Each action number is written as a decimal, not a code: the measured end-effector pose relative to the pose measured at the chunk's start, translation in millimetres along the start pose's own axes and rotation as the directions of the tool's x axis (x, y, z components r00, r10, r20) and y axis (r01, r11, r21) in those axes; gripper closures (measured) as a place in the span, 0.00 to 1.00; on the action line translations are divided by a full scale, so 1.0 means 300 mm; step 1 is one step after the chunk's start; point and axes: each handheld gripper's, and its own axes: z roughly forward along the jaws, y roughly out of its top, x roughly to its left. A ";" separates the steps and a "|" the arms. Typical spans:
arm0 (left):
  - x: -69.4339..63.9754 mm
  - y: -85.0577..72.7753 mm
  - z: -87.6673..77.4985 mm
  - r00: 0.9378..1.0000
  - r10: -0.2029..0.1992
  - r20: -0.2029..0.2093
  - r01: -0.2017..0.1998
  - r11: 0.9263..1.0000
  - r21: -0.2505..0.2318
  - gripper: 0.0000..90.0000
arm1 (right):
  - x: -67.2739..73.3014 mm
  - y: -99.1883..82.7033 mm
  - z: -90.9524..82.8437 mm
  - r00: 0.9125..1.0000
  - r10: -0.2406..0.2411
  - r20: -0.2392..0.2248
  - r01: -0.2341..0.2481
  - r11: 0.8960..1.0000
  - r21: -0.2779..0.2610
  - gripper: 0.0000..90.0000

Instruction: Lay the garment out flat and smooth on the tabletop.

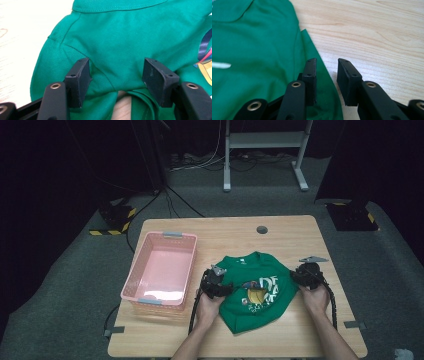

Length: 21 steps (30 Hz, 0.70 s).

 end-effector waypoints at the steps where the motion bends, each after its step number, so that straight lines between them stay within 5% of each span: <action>1: 0.000 0.000 0.000 1.000 0.001 -0.001 -0.001 1.000 0.000 0.43 | -0.004 0.003 0.002 1.000 0.013 -0.005 -0.013 1.000 -0.001 0.77; 10: 0.000 0.000 0.002 1.000 0.008 -0.002 -0.008 1.000 -0.001 0.43 | -0.005 0.024 0.020 0.999 -0.010 -0.052 0.012 0.999 0.035 0.95; 14: -0.001 -0.003 0.000 1.000 0.013 -0.008 -0.013 1.000 -0.003 0.44 | -0.004 0.022 0.012 0.999 -0.042 -0.016 0.042 0.998 0.038 0.97; 21: 0.001 -0.003 -0.003 1.000 0.011 -0.013 -0.011 1.000 0.004 0.45 | -0.078 -0.018 -0.036 0.999 0.046 0.015 -0.046 0.999 0.017 0.96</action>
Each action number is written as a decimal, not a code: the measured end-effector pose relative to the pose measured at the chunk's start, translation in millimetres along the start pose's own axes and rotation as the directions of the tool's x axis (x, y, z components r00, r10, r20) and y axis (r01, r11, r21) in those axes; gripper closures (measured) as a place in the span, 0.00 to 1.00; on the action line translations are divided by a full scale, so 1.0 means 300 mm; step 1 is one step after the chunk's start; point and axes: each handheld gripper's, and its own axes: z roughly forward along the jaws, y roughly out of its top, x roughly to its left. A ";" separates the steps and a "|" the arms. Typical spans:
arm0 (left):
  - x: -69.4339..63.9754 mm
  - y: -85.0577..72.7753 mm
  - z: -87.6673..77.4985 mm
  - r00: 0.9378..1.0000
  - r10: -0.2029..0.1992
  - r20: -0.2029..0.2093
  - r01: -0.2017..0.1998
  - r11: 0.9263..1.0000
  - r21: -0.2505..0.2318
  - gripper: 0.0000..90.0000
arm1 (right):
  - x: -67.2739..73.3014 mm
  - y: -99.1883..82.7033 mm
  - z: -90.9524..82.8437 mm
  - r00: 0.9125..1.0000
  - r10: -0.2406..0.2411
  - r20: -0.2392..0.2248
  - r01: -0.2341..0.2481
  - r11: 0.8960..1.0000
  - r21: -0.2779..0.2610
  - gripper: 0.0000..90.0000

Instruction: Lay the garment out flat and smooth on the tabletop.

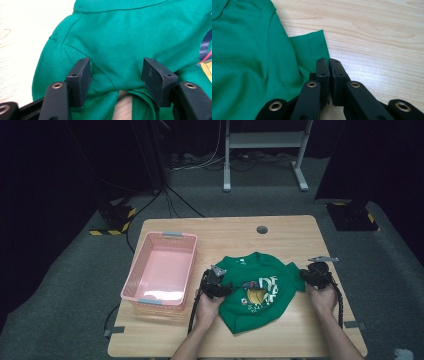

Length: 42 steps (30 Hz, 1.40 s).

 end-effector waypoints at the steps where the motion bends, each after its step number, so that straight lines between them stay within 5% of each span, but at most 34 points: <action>1: 0.001 0.001 0.000 1.000 -0.003 0.002 0.003 1.000 0.002 0.45 | -0.003 -0.002 -0.004 1.000 0.000 -0.006 0.000 1.000 -0.003 0.95; 6: 0.013 0.010 -0.012 0.999 -0.035 0.030 0.035 0.999 -0.012 0.42 | 0.024 0.026 -0.004 1.000 -0.014 -0.017 0.013 0.999 -0.039 0.80; 14: 0.027 0.052 -0.044 0.997 -0.057 0.050 0.061 0.995 -0.076 0.38 | 0.076 0.083 0.078 0.999 -0.042 -0.005 0.042 0.999 -0.003 0.76; 20: 0.039 0.060 0.000 0.996 -0.075 0.038 0.076 0.997 -0.015 0.37 | 0.071 0.090 0.093 0.997 -0.081 0.005 0.081 0.996 0.030 0.94; 24: 0.053 0.043 0.024 0.996 -0.083 0.026 0.082 0.996 0.031 0.36 | 0.055 0.092 0.088 0.994 -0.102 0.037 0.100 0.994 0.046 0.97; 30: 0.054 0.040 0.019 0.998 -0.070 0.008 0.070 0.997 0.043 0.39 | -0.001 0.064 0.050 0.996 -0.032 0.079 0.032 0.999 -0.001 0.97; 34: 0.051 0.042 0.016 0.997 -0.076 0.009 0.075 0.996 0.042 0.39 | -0.026 0.051 0.040 0.998 -0.011 0.066 0.010 1.000 0.010 0.92; 42: 0.022 0.050 -0.059 0.999 -0.032 0.033 0.033 0.999 -0.030 0.38 | 0.068 0.059 -0.036 0.997 -0.073 -0.019 0.071 0.994 -0.081 0.78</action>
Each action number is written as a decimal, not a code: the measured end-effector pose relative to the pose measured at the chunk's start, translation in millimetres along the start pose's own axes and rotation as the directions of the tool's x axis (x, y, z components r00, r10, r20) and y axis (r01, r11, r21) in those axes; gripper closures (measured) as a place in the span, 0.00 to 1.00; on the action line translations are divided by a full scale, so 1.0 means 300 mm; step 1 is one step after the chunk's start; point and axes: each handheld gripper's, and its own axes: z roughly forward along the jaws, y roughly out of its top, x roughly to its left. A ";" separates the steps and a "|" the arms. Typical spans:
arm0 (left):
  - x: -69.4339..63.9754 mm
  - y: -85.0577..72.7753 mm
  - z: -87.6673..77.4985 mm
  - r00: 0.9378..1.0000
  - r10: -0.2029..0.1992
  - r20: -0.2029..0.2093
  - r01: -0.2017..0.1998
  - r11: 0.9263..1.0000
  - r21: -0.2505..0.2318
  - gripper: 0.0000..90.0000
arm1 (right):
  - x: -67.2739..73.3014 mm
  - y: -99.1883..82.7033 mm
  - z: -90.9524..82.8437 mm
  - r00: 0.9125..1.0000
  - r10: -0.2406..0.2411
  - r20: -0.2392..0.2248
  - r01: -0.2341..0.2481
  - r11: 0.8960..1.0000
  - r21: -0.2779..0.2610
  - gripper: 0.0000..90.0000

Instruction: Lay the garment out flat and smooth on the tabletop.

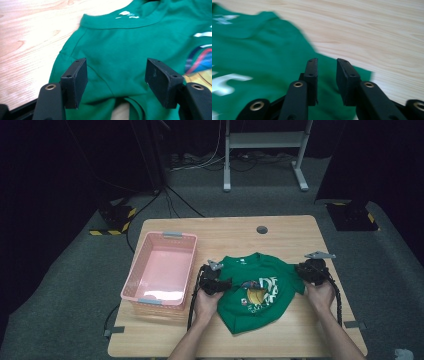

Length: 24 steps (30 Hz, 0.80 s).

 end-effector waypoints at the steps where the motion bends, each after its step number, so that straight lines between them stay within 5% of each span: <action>1: -0.002 -0.002 -0.003 1.000 0.009 -0.003 -0.009 1.000 0.005 0.39 | 0.017 0.000 -0.004 1.000 -0.011 -0.021 0.011 1.000 0.001 0.77; 7: -0.001 -0.023 0.034 0.999 0.042 -0.013 -0.041 0.997 0.069 0.49 | 0.074 -0.014 0.028 0.997 -0.016 -0.078 0.021 0.998 0.065 0.70; 11: 0.002 -0.021 0.048 0.999 0.047 -0.007 -0.046 0.996 0.080 0.64 | 0.092 -0.037 0.064 0.996 -0.042 -0.073 0.050 0.991 0.121 0.75; 16: 0.005 0.002 0.052 0.997 0.075 -0.004 -0.074 0.992 0.105 0.85 | 0.102 -0.032 0.067 0.994 -0.089 -0.065 0.097 0.988 0.123 0.94; 24: 0.005 0.052 0.001 0.995 0.099 0.001 -0.099 0.993 0.066 0.90 | 0.083 -0.014 0.045 0.993 -0.106 -0.046 0.110 0.990 0.088 0.96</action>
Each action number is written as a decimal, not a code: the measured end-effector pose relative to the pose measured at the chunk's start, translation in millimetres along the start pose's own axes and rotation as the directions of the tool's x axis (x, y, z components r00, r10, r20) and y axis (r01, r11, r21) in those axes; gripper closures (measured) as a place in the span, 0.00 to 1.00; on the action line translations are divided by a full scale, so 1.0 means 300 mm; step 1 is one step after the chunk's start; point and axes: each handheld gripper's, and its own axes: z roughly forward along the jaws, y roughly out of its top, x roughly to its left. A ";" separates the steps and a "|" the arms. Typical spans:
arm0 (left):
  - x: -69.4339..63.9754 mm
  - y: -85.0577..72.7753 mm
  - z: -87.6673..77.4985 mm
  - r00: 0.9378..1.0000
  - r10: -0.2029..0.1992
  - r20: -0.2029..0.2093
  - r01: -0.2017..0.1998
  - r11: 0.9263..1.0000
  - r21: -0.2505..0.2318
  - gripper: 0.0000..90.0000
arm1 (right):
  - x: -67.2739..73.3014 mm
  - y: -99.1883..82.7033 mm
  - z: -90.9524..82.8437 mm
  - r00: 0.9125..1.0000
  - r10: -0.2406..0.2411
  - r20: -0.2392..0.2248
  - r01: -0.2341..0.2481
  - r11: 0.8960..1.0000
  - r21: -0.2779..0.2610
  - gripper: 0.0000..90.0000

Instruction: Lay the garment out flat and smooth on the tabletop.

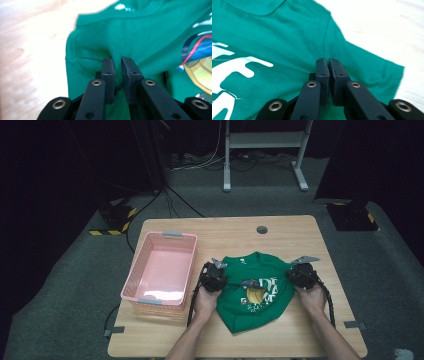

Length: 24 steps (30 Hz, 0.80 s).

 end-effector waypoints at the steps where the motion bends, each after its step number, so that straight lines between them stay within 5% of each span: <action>1: 0.004 0.009 -0.003 1.000 0.001 -0.001 -0.001 1.000 -0.005 0.90 | -0.006 0.007 -0.005 1.000 0.003 0.002 -0.003 1.000 -0.008 0.96; 6: 0.015 0.044 0.021 1.000 -0.014 -0.028 0.014 1.000 -0.026 0.88 | -0.023 0.040 0.013 1.000 -0.001 0.018 0.001 1.000 -0.013 0.95; 10: 0.024 0.051 0.056 0.998 -0.046 -0.036 0.046 0.999 0.001 0.73 | -0.027 0.054 0.037 0.999 0.036 0.007 -0.036 0.999 -0.007 0.84; 16: -0.007 0.018 0.015 1.000 -0.024 -0.016 0.024 0.999 -0.032 0.57 | 0.009 0.038 -0.026 0.999 0.039 -0.026 -0.041 0.997 -0.063 0.76; 24: -0.060 -0.037 -0.008 0.999 0.028 0.017 -0.028 0.999 -0.017 0.54 | 0.045 -0.015 -0.057 0.998 0.037 -0.058 -0.040 0.998 -0.054 0.73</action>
